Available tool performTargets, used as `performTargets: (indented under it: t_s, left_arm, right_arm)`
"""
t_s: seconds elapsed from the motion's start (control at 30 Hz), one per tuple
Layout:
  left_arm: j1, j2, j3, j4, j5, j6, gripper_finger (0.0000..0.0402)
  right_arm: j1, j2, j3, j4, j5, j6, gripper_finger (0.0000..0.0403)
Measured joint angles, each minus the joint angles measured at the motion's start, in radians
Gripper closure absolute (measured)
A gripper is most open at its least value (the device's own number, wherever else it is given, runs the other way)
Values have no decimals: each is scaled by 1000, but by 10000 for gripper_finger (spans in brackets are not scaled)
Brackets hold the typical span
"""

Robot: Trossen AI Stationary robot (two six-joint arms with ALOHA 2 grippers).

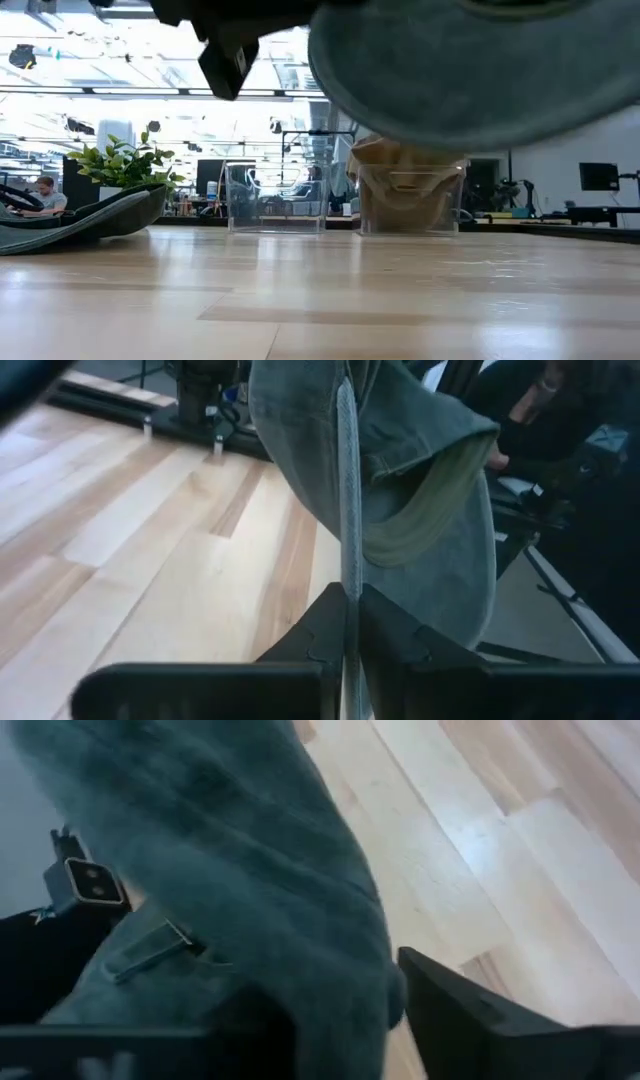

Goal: Pick & Place hat
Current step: Put the right blue cap into the left transparent bin

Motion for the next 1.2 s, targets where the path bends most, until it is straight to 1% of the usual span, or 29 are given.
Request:
performTargets:
  t_s: [0.17, 0.2, 0.37, 0.43, 0.53, 0.7, 0.8, 0.93, 1.1, 1.2]
  left_arm:
    - [-2, -11, 0, -15, -6, 3, 379]
    - [-1, -11, 0, -18, -6, 2, 380]
    - [5, -10, 0, -37, -7, -4, 379]
    - [5, -10, 0, -35, -7, -4, 372]
    - [5, -10, 0, -36, -1, -4, 353]
    - [6, -10, 0, -50, 106, -4, 310]
    - [6, -12, 0, -117, 147, -6, 286]
    - [7, -56, 0, -257, 147, -34, 268]
    - [3, -159, 0, -407, 136, -35, 270]
    - [-12, -230, 0, -479, 105, -29, 279]
  right_arm:
    - [0, 0, 0, 48, -5, -70, 372]
    - [0, 0, 2, 54, -3, -88, 384]
    - [-9, 0, 17, 54, 37, -107, 382]
    - [-13, 0, 24, 54, 37, -121, 389]
    - [-22, 0, 36, 51, 38, -131, 389]
    - [-34, 0, 71, 6, 37, -150, 388]
    - [-40, 0, 109, -28, 37, -168, 388]
    - [-41, 0, 169, -86, 39, -192, 388]
    - [-67, 0, 245, -183, 64, -220, 388]
    - [-105, -1, 282, -201, 67, -269, 388]
